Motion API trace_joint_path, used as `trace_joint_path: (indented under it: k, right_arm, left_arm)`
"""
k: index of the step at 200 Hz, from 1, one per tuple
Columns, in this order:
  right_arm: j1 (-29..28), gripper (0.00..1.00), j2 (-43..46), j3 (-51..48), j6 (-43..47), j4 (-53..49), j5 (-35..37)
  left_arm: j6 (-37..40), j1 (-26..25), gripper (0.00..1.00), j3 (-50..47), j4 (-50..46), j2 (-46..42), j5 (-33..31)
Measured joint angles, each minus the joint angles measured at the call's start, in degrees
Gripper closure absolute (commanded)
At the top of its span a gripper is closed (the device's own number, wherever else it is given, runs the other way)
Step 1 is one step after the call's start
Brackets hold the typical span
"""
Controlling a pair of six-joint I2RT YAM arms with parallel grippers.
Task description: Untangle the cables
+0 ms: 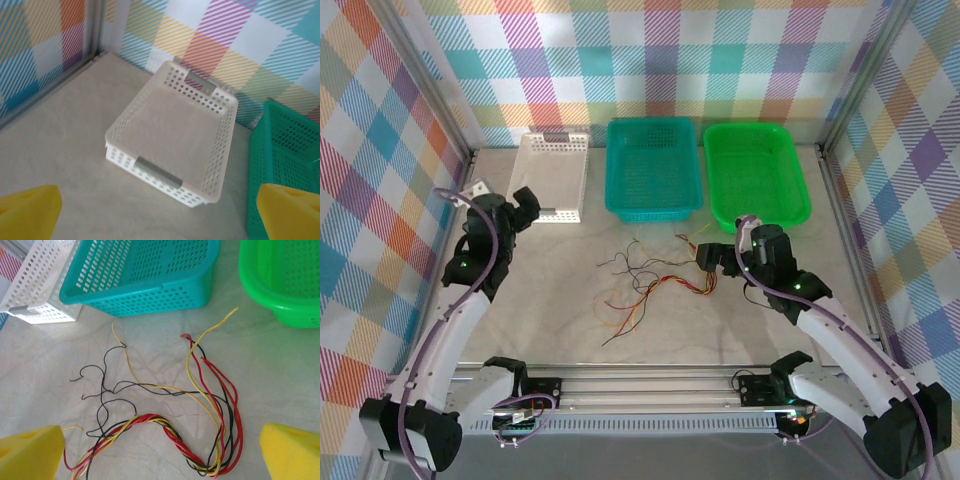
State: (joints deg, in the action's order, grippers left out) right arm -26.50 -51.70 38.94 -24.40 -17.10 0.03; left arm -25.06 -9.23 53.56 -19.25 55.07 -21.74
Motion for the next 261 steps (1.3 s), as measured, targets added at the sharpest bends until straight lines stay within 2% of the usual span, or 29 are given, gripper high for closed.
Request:
trace_joint_path:
  k: [43,84,167,216,261]
  right_arm:
    - [-4.98,0.0,-3.61,1.03,-0.66,-2.84,1.97]
    - [-8.85,0.02,-8.39,1.03,-1.68,-4.98,3.34]
    - [-12.7,0.08,-17.51,1.03,-2.69,-4.85,5.92]
    - [-12.96,0.11,-18.62,1.4,-3.52,-6.64,14.84]
    - [-12.96,0.15,-26.86,4.68,-5.16,-11.02,20.24]
  left_arm:
    - [-2.86,0.0,0.0,0.55,-13.51,-4.24,7.61]
    - [-3.04,-0.07,0.0,-0.2,-19.37,-5.18,11.96]
    - [-3.06,-1.42,0.0,-1.38,-20.33,-11.69,14.03]
    - [-3.04,-2.62,0.0,-1.42,-20.33,-10.62,14.93]
    - [-3.02,-2.89,0.0,-1.42,-20.33,-10.6,15.28]
